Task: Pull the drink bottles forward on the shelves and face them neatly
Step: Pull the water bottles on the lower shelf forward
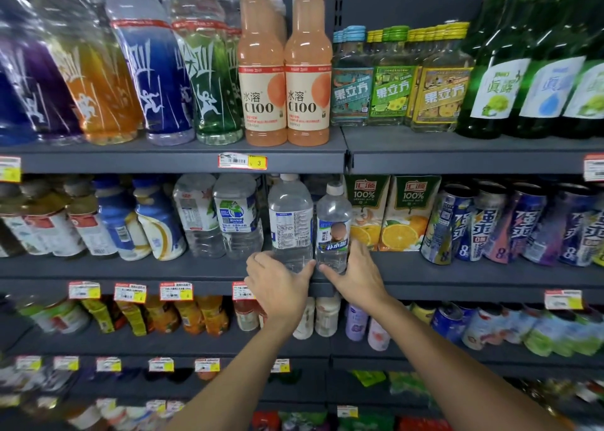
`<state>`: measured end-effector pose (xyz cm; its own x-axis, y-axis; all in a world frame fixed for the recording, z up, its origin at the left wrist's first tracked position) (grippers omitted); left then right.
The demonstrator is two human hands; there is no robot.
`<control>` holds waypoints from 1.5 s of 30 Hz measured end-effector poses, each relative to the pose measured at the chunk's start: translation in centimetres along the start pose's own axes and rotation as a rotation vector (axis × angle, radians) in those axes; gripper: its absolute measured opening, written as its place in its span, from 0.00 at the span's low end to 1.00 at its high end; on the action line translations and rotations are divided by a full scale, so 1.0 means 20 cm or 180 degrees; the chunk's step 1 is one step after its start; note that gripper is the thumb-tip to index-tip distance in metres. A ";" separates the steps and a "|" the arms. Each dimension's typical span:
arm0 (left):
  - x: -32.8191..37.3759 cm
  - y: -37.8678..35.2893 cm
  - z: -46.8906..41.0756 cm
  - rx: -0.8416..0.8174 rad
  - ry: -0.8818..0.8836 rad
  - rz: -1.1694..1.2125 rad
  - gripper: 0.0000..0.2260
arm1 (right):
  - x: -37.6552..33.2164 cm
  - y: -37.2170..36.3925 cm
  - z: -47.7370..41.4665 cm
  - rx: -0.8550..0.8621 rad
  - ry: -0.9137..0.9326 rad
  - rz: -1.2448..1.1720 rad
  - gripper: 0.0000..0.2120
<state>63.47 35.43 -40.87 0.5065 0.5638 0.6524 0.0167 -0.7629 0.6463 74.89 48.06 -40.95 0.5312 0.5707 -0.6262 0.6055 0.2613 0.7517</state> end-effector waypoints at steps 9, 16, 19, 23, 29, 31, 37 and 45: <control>-0.17 0.05 -0.20 -0.1596 -0.0431 0.1489 0.41 | 0.02 -0.02 -0.02 -0.0180 0.0116 0.0049 0.40; -0.18 0.04 -0.30 -0.2010 -0.0823 0.1170 0.29 | 0.05 -0.01 -0.03 -0.0392 0.0148 0.0102 0.41; -0.15 0.02 -0.26 -0.1424 -0.0796 0.0797 0.34 | 0.05 0.00 -0.05 -0.0411 0.0155 0.0142 0.41; -0.12 -0.01 -0.18 -0.0594 -0.0677 0.0054 0.39 | 0.04 -0.01 -0.04 -0.0212 0.0060 0.0047 0.37; -0.24 0.01 -0.27 -0.1603 -0.0579 0.0589 0.37 | 0.04 -0.02 -0.05 -0.0234 0.0097 0.0087 0.37; -0.25 0.01 -0.29 -0.1677 -0.0669 0.0531 0.33 | 0.04 -0.02 -0.06 -0.0285 0.0125 0.0115 0.37; -0.23 0.00 -0.22 -0.1294 -0.0600 0.0532 0.33 | 0.05 -0.02 -0.07 -0.0382 0.0132 0.0047 0.38; -0.23 0.01 -0.24 -0.1282 -0.0723 0.0365 0.33 | 0.06 0.01 -0.09 -0.0601 0.0233 0.0113 0.35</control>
<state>57.11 34.22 -41.80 0.6620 0.3655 0.6544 -0.3632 -0.6073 0.7066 74.59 50.16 -41.09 0.5016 0.6354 -0.5871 0.4616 0.3774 0.8028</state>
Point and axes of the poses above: each hand's wrist, its own z-axis away from the middle knuckle, its own y-axis out of the back of the hand, x = y × z, the point moved 3 cm from there along -z, towards the middle knuckle, and after that the axes turned 2 degrees about -x, right-handed, at the moved point
